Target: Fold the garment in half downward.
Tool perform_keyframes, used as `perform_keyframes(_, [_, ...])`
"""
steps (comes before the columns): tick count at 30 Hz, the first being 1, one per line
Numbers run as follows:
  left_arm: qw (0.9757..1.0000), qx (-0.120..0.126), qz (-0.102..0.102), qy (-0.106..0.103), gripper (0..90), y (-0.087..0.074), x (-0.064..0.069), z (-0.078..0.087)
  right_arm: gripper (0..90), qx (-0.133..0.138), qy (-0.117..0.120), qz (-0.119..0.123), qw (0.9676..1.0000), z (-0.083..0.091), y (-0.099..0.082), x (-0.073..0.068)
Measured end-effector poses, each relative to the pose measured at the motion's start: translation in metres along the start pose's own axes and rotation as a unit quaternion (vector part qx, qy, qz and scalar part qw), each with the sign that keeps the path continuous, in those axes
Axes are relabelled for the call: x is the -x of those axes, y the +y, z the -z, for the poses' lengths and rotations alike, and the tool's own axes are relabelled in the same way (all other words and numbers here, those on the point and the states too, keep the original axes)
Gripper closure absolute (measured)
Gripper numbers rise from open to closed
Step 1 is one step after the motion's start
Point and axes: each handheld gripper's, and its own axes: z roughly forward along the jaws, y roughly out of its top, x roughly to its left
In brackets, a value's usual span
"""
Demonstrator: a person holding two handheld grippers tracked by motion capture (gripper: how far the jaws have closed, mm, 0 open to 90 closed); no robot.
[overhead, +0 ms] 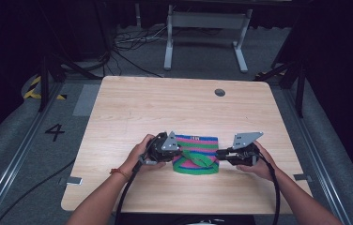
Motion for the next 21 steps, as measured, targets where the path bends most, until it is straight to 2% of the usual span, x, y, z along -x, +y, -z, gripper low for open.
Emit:
perform_keyframes(2, [1.0000, -0.009, 0.001, -0.002, 69.3, -0.003, 0.005, 0.003, 77.2, -0.002, -0.001, 0.000, 1.0000, 0.001, -0.003, -0.005])
perform_keyframes(5, [0.9999, -0.012, 0.005, -0.001, 67.3, -0.006, 0.008, 0.008, 76.2, -0.002, -0.004, 0.001, 1.0000, 0.002, -0.003, -0.007])
perform_keyframes(6, [0.9998, -0.011, 0.017, 0.002, 61.1, -0.010, 0.007, 0.014, 75.0, 0.002, -0.006, 0.003, 1.0000, 0.002, -0.002, -0.010])
perform_keyframes(8, [0.9990, -0.001, 0.042, 0.016, 55.1, -0.013, 0.004, 0.021, 73.1, 0.002, -0.009, 0.004, 1.0000, 0.000, 0.001, -0.012])
perform_keyframes(9, [0.9990, -0.001, 0.042, 0.016, 53.8, -0.013, 0.004, 0.021, 72.1, 0.000, -0.009, 0.005, 0.9999, -0.001, 0.002, -0.013])
perform_keyframes(10, [0.9978, 0.011, 0.056, 0.034, 51.8, -0.013, 0.000, 0.025, 71.0, -0.001, -0.012, 0.010, 0.9999, -0.002, 0.004, -0.014])
perform_keyframes(12, [0.9955, 0.027, 0.080, 0.043, 47.1, -0.010, -0.004, 0.024, 69.5, 0.003, -0.012, 0.011, 0.9999, -0.003, 0.007, -0.015])
perform_keyframes(13, [0.9940, 0.037, 0.095, 0.040, 44.5, -0.008, -0.006, 0.020, 68.8, 0.005, -0.015, 0.008, 0.9998, -0.004, 0.009, -0.014])
perform_keyframes(14, [0.9942, 0.038, 0.097, 0.028, 44.8, -0.007, -0.007, 0.015, 68.8, 0.006, -0.019, 0.005, 0.9998, -0.005, 0.010, -0.013])
perform_keyframes(15, [0.9942, 0.038, 0.097, 0.028, 44.5, -0.007, -0.007, 0.015, 69.7, 0.006, -0.019, 0.003, 0.9998, -0.007, 0.011, -0.012])
perform_keyframes(16, [0.9950, 0.018, 0.096, 0.019, 43.6, -0.005, -0.006, 0.001, 71.7, 0.008, -0.019, 0.000, 0.9998, -0.010, 0.011, -0.011])
perform_keyframes(17, [0.9950, 0.018, 0.096, 0.019, 44.2, -0.005, -0.006, 0.001, 71.7, 0.008, -0.019, 0.000, 0.9998, -0.010, 0.011, -0.011])
perform_keyframes(18, [0.9942, 0.017, 0.106, -0.010, 45.8, -0.005, -0.003, -0.007, 71.9, 0.004, -0.012, -0.005, 0.9999, -0.015, 0.012, -0.012])
perform_keyframes(20, [0.9947, 0.023, 0.099, -0.016, 48.9, -0.005, 0.000, -0.009, 70.6, 0.003, -0.009, -0.001, 1.0000, -0.017, 0.012, -0.013])
perform_keyframes(21, [0.9958, 0.017, 0.087, -0.024, 48.9, -0.005, 0.005, -0.013, 69.9, 0.001, -0.007, 0.004, 1.0000, -0.019, 0.012, -0.015])
